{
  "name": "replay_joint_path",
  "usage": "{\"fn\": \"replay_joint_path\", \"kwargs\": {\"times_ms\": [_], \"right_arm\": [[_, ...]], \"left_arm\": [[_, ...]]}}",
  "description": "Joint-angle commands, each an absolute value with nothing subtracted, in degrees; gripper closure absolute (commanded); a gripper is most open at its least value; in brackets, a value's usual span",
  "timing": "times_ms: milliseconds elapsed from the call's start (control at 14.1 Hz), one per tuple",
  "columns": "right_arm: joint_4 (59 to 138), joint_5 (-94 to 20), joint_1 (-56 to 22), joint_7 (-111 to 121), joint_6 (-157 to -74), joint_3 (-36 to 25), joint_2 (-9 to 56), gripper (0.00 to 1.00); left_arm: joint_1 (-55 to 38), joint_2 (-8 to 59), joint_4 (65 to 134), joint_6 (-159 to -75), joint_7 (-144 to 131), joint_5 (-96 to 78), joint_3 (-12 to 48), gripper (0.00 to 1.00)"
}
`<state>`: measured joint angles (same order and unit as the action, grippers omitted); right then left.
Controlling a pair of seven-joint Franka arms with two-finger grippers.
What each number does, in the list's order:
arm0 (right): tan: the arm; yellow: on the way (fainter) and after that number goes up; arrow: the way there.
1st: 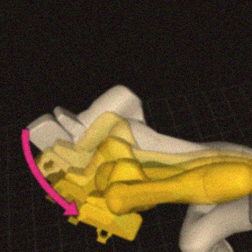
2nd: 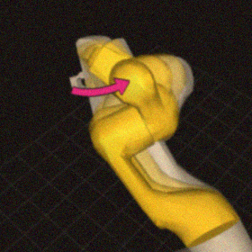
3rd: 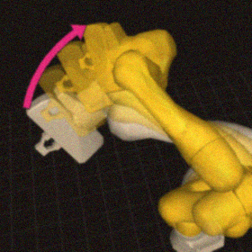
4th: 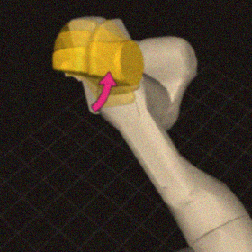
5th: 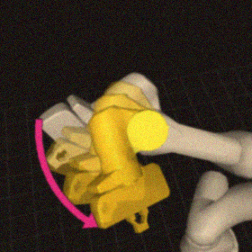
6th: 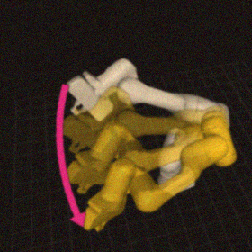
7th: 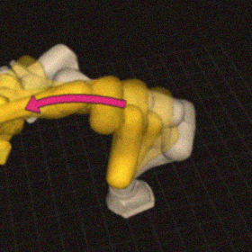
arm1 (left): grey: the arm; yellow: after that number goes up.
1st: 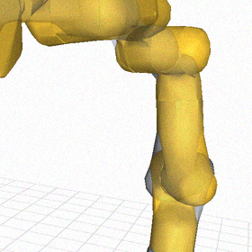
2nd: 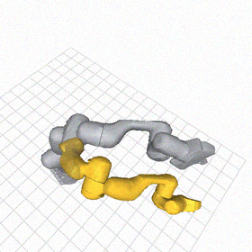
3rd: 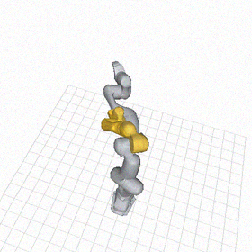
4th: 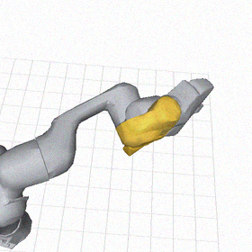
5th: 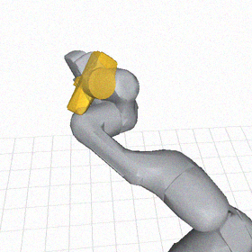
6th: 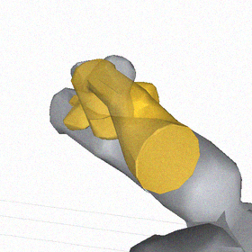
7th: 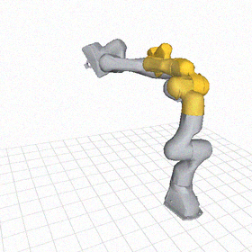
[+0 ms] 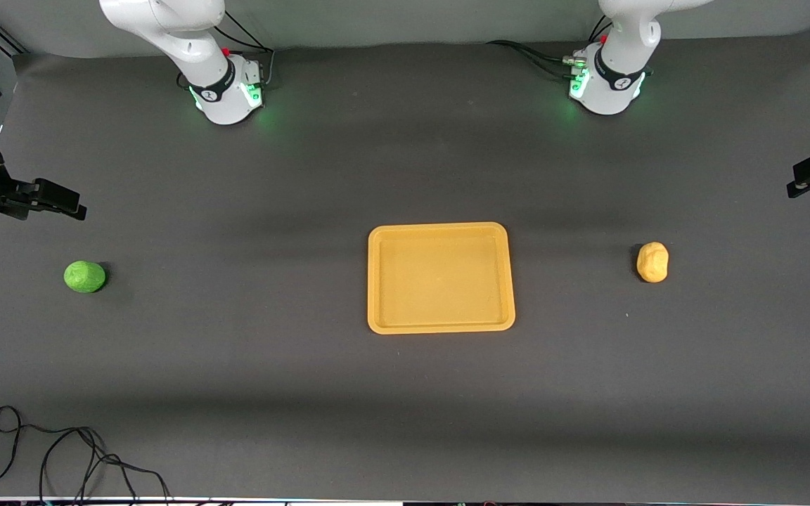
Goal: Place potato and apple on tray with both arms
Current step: 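Reach the left gripper to the yellow potato and grasp it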
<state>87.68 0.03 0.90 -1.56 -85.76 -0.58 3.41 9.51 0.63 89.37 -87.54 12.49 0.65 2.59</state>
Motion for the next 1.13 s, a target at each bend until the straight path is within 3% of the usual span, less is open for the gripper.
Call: {"fn": "replay_joint_path", "kwargs": {"times_ms": [0, 354, 850, 1062], "right_arm": [[87.1, 1.2, 1.0, -2.4, -86.0, -0.3, 3.7, 0.0], [87.1, 1.2, 1.0, -2.5, -86.0, -0.2, 3.8, 0.0], [88.2, 0.9, 1.0, -0.7, -88.2, -0.2, 4.2, 0.0], [93.2, 1.2, 1.6, 1.8, -93.4, -1.7, 3.4, 0.0]], "left_arm": [[9.5, 0.1, 88.6, -86.7, 11.6, 1.0, 2.5, 0.0], [9.9, 0.4, 93.3, -88.2, 11.9, 0.4, 2.4, 0.0], [10.7, 5.7, 113.6, -107.9, 13.2, -4.2, 2.8, 0.02], [8.8, 12.6, 114.9, -112.6, 14.1, -4.7, 2.9, 0.02]]}}
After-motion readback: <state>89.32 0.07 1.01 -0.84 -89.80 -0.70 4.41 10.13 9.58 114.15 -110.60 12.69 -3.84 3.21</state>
